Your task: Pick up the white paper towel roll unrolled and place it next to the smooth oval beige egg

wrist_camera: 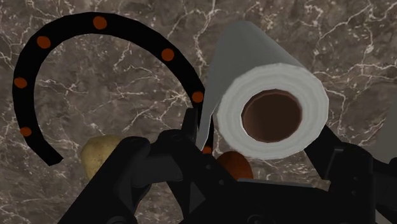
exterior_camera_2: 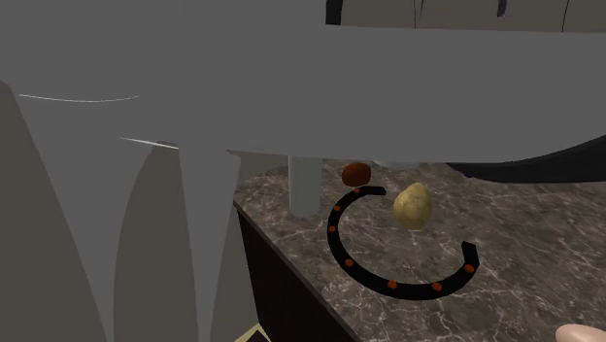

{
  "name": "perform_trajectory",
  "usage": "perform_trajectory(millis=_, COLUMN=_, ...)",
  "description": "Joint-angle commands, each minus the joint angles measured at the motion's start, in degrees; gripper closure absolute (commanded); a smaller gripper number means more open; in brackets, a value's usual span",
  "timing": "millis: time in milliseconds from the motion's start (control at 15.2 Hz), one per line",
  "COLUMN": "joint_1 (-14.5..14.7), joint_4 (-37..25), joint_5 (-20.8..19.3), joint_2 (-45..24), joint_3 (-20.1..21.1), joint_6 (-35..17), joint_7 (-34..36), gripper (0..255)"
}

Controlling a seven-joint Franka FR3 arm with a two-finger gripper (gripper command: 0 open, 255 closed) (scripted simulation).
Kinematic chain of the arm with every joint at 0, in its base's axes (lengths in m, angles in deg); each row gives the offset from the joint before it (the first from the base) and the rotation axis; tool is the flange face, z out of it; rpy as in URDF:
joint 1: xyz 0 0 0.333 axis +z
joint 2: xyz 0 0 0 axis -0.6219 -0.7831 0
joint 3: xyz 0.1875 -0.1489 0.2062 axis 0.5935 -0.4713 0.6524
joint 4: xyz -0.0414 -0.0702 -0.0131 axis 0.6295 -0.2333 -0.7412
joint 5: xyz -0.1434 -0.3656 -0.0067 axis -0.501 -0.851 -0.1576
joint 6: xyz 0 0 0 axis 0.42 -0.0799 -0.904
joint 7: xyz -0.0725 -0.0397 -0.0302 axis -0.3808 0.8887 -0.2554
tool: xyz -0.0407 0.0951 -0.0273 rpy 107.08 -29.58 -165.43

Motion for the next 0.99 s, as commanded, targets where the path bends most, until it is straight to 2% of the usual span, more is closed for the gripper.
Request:
perform_trajectory(millis=0, joint_1=-0.03, joint_4=-1.11, joint_5=0.24, joint_2=0.35, joint_3=0.07, joint_6=1.42, joint_7=-0.23, gripper=255)
perform_trajectory(millis=924, joint_1=0.37, joint_4=-10.55, joint_5=1.06, joint_2=1.4, joint_3=0.5, joint_6=11.75, joint_7=-1.16, gripper=255)
